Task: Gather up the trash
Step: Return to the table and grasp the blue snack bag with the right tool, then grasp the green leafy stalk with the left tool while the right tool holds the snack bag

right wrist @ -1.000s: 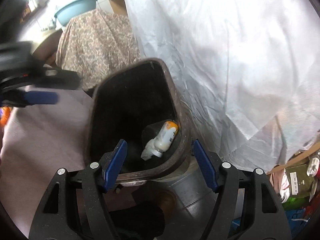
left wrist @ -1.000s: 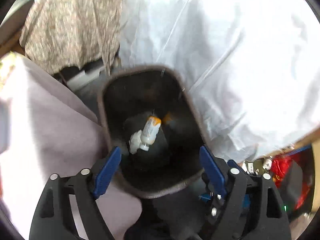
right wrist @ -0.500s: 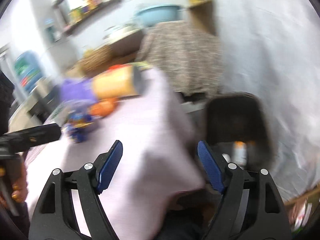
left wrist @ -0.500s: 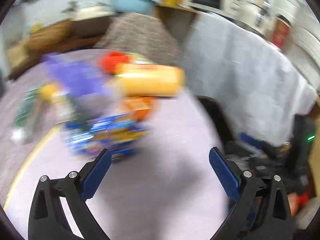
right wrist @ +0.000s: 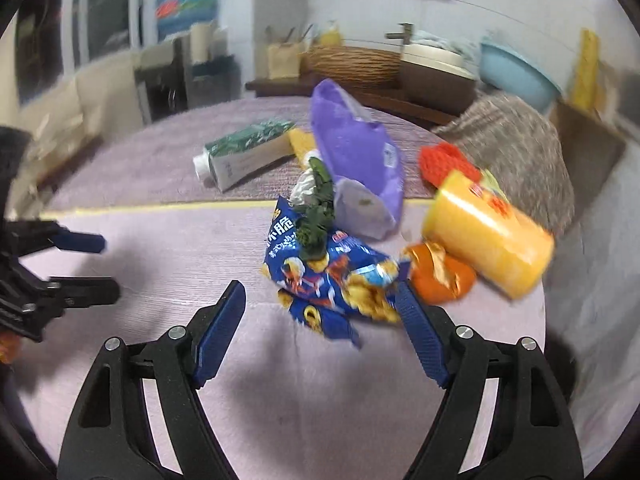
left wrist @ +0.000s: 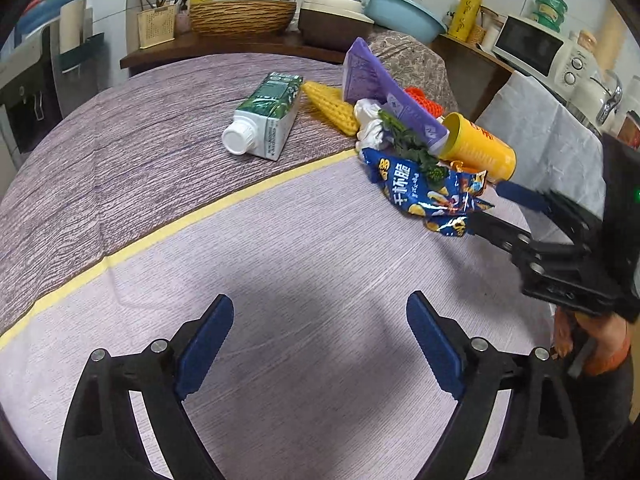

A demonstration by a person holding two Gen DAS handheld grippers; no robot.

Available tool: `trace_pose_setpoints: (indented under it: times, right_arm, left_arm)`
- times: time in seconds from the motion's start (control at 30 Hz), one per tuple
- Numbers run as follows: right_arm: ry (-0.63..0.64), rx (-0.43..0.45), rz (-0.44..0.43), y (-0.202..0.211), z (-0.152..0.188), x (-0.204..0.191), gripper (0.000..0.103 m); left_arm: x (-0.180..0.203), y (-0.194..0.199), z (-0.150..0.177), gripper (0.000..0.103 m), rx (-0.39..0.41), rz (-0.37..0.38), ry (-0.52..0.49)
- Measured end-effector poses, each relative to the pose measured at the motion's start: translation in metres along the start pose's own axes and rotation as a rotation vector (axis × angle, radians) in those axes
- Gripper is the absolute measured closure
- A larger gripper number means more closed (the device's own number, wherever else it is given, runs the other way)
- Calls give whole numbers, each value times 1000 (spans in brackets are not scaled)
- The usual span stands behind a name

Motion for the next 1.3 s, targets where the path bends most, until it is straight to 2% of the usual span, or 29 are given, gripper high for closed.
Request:
trace_pose_setpoints:
  times: [0.17, 0.23, 0.33, 0.37, 0.47, 0.67, 0.8, 0.97, 1.13, 1.3]
  right_arm:
    - [136, -120, 103, -35, -3, -5, 26]
    - [185, -131, 168, -39, 1, -12, 32]
    - [221, -119, 185, -35, 4, -21, 57]
    - [224, -126, 156, -34, 5, -22, 79]
    - [260, -127, 182, -33, 12, -26, 83]
    - [248, -49, 111, -6, 20, -42, 91]
    - [250, -42, 76, 8, 29, -60, 91]
    - [190, -8, 26, 37, 43, -71, 91]
    - [96, 69, 43, 73, 56, -67, 91]
    - [-44, 120, 95, 97, 69, -34, 91]
  left_arm:
    - [-3, 8, 5, 17, 18, 23, -14]
    - [-3, 9, 7, 17, 14, 30, -16]
    - [-1, 5, 9, 17, 7, 39, -12]
    - [0, 3, 9, 17, 3, 40, -12]
    - [1, 2, 10, 17, 2, 43, -8]
    - [-7, 5, 1, 17, 26, 37, 18]
    - [-14, 8, -12, 17, 45, 40, 50]
    - [-9, 9, -33, 17, 73, 61, 61]
    - [11, -11, -52, 29, 32, 108, 55]
    - [49, -40, -59, 38, -23, 97, -15]
Point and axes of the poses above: each gripper's, at about its wrist camera, not at the fingertips, and y roughly against the way its jaws point, x to its right, z to its underside, the point moved 1 cm from there along -y, roughly the way its jaws point, and after that the axes turned 12 degrees about -z, right-handed, at the moved point
